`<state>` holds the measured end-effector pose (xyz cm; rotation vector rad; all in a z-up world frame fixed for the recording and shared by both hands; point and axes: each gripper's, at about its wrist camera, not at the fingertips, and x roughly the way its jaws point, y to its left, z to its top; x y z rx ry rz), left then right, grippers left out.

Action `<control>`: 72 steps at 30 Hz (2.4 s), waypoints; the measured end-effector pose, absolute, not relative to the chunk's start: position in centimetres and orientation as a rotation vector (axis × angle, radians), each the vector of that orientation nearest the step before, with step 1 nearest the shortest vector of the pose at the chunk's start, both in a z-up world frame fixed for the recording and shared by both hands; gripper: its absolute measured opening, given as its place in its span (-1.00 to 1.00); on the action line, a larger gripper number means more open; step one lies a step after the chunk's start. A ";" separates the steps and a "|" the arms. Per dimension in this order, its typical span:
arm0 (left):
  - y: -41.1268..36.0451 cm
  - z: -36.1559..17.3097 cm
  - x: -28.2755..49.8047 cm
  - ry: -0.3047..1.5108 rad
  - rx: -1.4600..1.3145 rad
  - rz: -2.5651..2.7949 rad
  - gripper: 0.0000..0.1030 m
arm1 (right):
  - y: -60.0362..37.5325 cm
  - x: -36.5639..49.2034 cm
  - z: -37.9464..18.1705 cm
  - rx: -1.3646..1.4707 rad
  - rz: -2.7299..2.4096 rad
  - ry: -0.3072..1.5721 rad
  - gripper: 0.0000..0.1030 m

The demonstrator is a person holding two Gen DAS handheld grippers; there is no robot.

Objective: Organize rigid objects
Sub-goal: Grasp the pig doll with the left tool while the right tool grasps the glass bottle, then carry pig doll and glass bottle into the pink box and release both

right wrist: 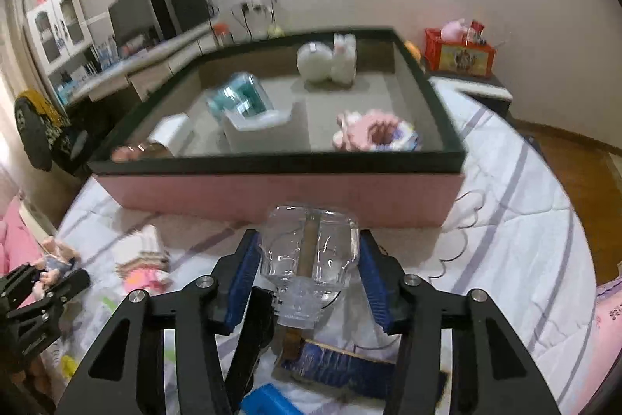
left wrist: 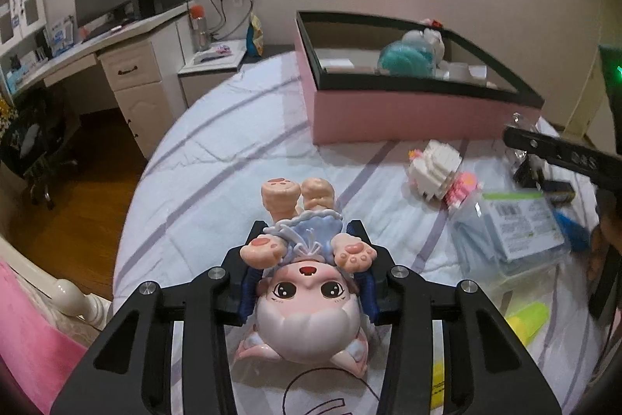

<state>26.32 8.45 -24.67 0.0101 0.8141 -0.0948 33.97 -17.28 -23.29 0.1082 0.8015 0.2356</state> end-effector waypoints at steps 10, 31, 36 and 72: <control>6.5 -19.9 25.0 0.689 0.003 -0.123 -0.18 | -18.4 28.3 -18.8 0.124 0.259 0.663 0.00; 2.3 -10.6 19.1 0.378 0.046 -0.113 -0.18 | -17.5 19.9 -11.0 0.056 0.285 0.407 0.00; 2.2 -9.7 18.9 0.349 0.061 -0.109 -0.18 | -17.3 19.7 -10.2 0.048 0.290 0.387 0.00; -0.6 -20.4 41.5 0.710 0.190 -0.156 -0.18 | -17.5 40.9 -18.8 -0.050 0.185 0.692 0.00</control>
